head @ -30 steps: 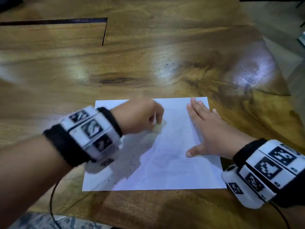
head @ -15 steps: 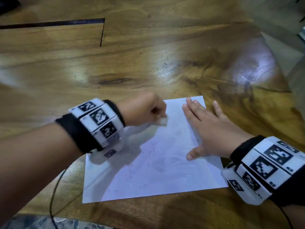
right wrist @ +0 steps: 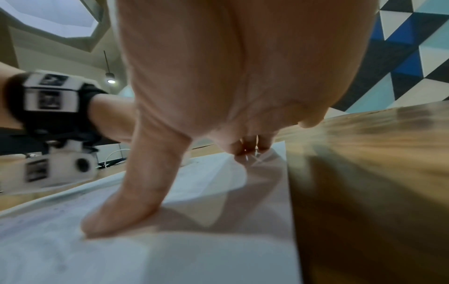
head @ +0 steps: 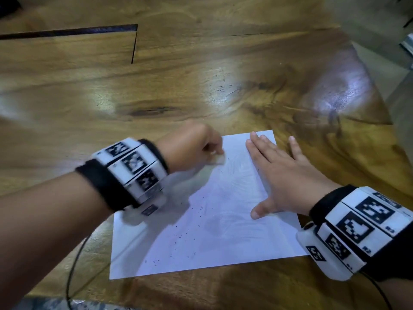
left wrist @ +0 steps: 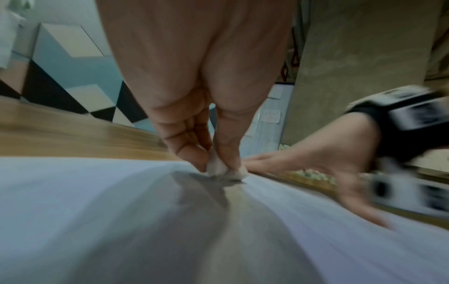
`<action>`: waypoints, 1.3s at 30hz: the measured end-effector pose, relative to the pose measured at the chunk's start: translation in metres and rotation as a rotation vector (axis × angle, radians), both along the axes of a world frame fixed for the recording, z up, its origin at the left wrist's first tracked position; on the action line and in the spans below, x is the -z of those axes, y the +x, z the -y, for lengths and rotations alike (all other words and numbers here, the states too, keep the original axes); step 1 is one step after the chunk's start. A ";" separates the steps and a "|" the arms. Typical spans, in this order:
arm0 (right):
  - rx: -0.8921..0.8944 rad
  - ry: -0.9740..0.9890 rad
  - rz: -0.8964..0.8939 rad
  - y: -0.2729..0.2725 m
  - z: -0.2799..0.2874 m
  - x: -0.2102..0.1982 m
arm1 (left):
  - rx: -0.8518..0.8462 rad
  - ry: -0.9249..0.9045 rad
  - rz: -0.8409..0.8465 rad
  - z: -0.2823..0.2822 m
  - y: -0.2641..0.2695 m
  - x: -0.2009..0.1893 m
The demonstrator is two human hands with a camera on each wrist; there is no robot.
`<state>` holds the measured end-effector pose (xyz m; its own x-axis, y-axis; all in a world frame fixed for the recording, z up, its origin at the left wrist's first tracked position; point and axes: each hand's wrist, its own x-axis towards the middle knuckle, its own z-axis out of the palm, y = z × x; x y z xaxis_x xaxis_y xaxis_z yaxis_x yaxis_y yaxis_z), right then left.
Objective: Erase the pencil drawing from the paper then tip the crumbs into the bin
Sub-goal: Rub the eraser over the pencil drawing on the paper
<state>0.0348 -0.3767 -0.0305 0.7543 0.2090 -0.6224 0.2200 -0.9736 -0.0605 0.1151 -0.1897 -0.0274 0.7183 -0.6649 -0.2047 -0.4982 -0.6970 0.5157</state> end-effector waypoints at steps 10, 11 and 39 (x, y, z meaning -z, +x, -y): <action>0.034 0.049 -0.011 -0.001 0.001 -0.002 | 0.073 0.103 -0.107 -0.015 -0.011 0.003; 0.036 0.055 -0.011 -0.001 0.002 -0.002 | 0.076 0.115 -0.126 -0.018 -0.013 0.003; 0.048 0.062 -0.025 0.001 0.002 0.000 | 0.074 -0.017 -0.019 -0.004 0.007 0.003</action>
<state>0.0353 -0.3787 -0.0307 0.7490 0.2116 -0.6279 0.1705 -0.9773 -0.1259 0.1218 -0.1855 -0.0301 0.6634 -0.7193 -0.2061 -0.5380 -0.6500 0.5367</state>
